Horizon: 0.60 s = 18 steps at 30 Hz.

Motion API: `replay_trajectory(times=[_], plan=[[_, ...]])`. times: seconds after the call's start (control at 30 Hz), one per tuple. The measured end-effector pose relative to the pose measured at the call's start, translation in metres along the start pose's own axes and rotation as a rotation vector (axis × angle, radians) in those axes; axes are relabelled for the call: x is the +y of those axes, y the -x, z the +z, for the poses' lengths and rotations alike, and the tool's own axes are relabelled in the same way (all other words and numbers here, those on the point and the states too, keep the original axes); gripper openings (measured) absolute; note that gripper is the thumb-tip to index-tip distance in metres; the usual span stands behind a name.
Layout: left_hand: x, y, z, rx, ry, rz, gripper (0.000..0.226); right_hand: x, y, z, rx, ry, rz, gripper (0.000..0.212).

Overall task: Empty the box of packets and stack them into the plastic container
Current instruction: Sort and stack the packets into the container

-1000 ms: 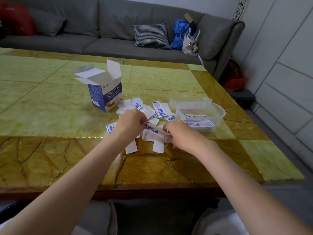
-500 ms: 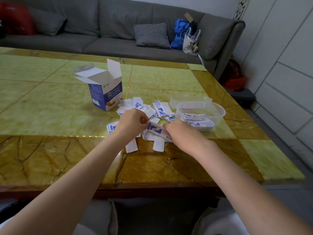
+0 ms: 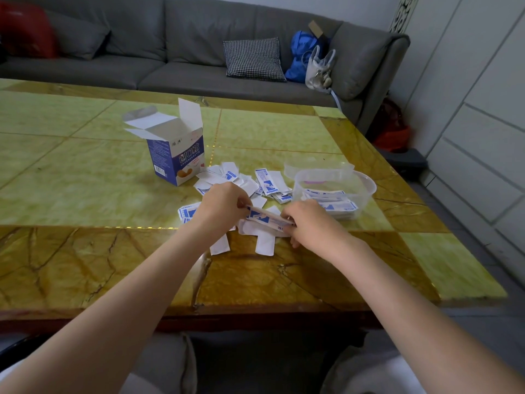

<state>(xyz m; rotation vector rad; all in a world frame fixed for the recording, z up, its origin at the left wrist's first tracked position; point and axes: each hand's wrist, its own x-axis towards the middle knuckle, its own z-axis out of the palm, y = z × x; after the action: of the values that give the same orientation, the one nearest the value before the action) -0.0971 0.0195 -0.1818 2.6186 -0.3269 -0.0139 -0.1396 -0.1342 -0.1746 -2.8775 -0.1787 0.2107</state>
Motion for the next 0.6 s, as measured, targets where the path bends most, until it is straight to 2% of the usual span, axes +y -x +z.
replay_trajectory(times=[0.17, 0.37, 0.6], plan=[[0.000, 0.002, 0.001, 0.013, 0.080, -0.033, 0.027, 0.003, 0.002, 0.002, 0.054, 0.041, -0.028, 0.025], [0.009, 0.004, 0.007, 0.020, -0.039, 0.005, 0.034, 0.003, 0.001, 0.004, 0.072, 0.033, -0.037, 0.026], [0.012, -0.001, -0.011, -0.001, -0.070, 0.047, 0.023, 0.000, 0.006, -0.007, 0.116, 0.029, -0.069, 0.025]])
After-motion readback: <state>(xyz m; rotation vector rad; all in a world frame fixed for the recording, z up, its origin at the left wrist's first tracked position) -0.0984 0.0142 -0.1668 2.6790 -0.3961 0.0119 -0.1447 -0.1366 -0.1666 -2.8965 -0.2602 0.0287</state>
